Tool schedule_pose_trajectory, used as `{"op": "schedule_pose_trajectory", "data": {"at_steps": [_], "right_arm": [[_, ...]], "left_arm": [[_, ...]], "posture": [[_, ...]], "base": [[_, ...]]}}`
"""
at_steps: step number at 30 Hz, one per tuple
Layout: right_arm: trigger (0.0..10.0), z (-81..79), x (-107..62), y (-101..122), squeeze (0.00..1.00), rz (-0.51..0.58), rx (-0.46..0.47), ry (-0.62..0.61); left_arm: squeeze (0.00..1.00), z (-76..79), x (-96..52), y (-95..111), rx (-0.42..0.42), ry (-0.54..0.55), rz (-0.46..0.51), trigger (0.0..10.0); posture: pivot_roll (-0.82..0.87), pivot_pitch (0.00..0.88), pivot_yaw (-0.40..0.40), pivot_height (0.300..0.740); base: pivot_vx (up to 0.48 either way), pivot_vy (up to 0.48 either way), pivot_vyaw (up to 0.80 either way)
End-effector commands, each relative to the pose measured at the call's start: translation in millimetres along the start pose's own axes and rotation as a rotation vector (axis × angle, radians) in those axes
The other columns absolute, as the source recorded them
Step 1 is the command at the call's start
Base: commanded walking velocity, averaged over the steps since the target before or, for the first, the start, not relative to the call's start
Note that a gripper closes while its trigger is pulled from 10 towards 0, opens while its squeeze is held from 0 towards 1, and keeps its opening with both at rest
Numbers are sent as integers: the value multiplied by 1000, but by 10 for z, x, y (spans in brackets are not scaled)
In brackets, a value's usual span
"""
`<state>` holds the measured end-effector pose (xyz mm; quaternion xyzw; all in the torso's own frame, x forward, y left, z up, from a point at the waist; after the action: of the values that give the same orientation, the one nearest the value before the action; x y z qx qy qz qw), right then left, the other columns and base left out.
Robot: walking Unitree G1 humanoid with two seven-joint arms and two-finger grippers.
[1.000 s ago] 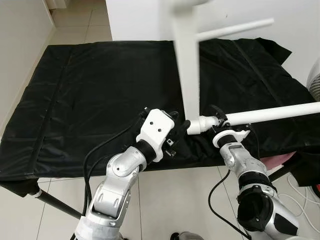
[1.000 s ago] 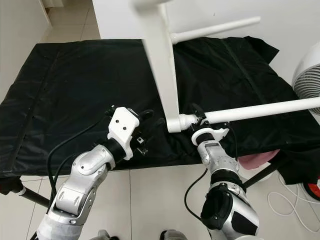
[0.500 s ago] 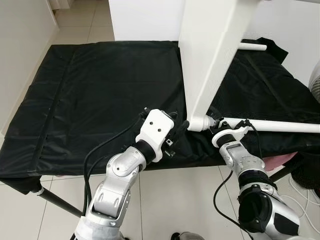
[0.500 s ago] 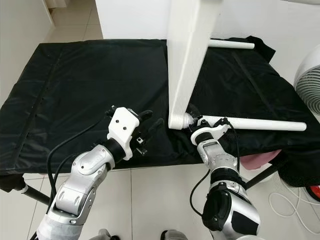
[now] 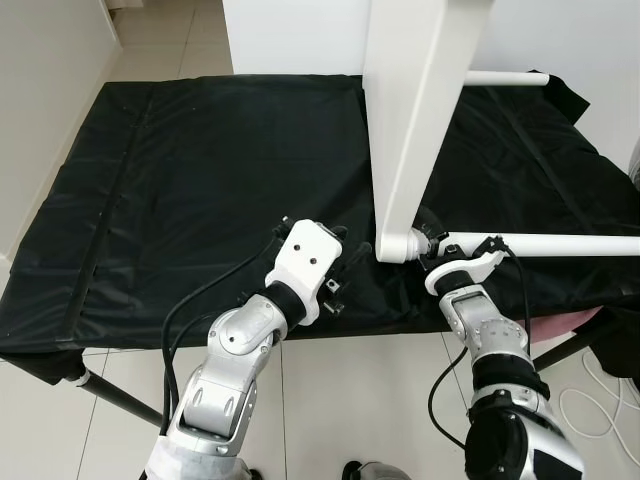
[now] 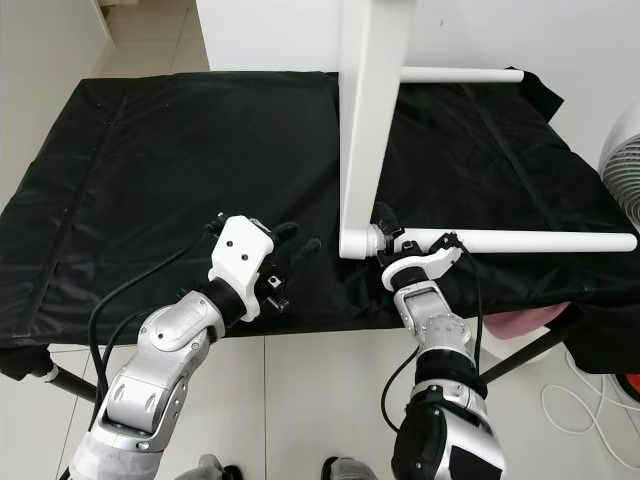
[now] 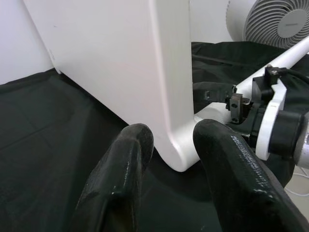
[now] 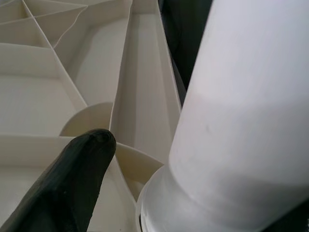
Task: Building children table
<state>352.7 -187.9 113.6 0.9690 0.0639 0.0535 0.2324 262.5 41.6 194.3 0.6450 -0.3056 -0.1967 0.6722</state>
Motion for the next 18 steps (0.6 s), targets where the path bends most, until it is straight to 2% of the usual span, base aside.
{"op": "schedule_pose_trajectory", "data": {"at_steps": [1, 6, 7, 8, 10, 11, 13, 18], "right_arm": [[10000, 219, -133, -200, 1000, -75, 34, -122], [10000, 265, -193, -189, 1000, -49, 64, -139], [10000, 297, -217, -175, 94, -34, 86, -146], [10000, 322, -235, -158, 0, -10, 137, -150], [10000, 338, -255, -127, 0, 24, 221, -139], [10000, 336, -265, -108, 0, 53, 290, -120], [10000, 333, -281, -95, 0, 72, 321, -113], [10000, 320, -336, -144, 0, 66, 295, -118]], "left_arm": [[0, -41, -29, 17, -19, 115, 21, 10000], [0, -50, -36, 10, -13, 110, 14, 10000], [0, -56, -38, 6, -11, 109, 11, 10000], [0, -63, -40, 5, -8, 108, 9, 10000], [0, -71, -42, 7, -5, 107, 9, 10000], [0, -76, -43, 7, -1, 107, 7, 10000], [0, -80, -44, 10, 2, 107, 7, 10000], [0, -95, -39, 24, 0, 109, 8, 10000]], "posture": [[-25, 117, 43, 740], [-29, 121, 51, 740], [-30, 121, 52, 740], [-30, 123, 56, 740], [-30, 123, 56, 740], [-26, 124, 59, 740], [-26, 124, 59, 740], [-21, 122, 59, 740]], "base": [[0, 0, 0], [0, 0, 0], [0, 0, 0], [0, 0, 0], [0, 0, 0], [0, 0, 0], [0, 0, 0], [0, 0, 0]]}}
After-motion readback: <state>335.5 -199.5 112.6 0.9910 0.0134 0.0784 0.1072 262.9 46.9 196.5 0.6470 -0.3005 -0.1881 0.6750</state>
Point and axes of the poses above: a point about 5 cm out from each wrist's last joint towards the gripper, its own x axis pointing out of the wrist towards the gripper, its own y axis along the axis of the wrist's last joint, z = x × y, the point moved 1 cm from there along x, pointing out of the wrist towards the gripper, and after that the axes turned 10 degrees about -x, right-handed, at the moved point
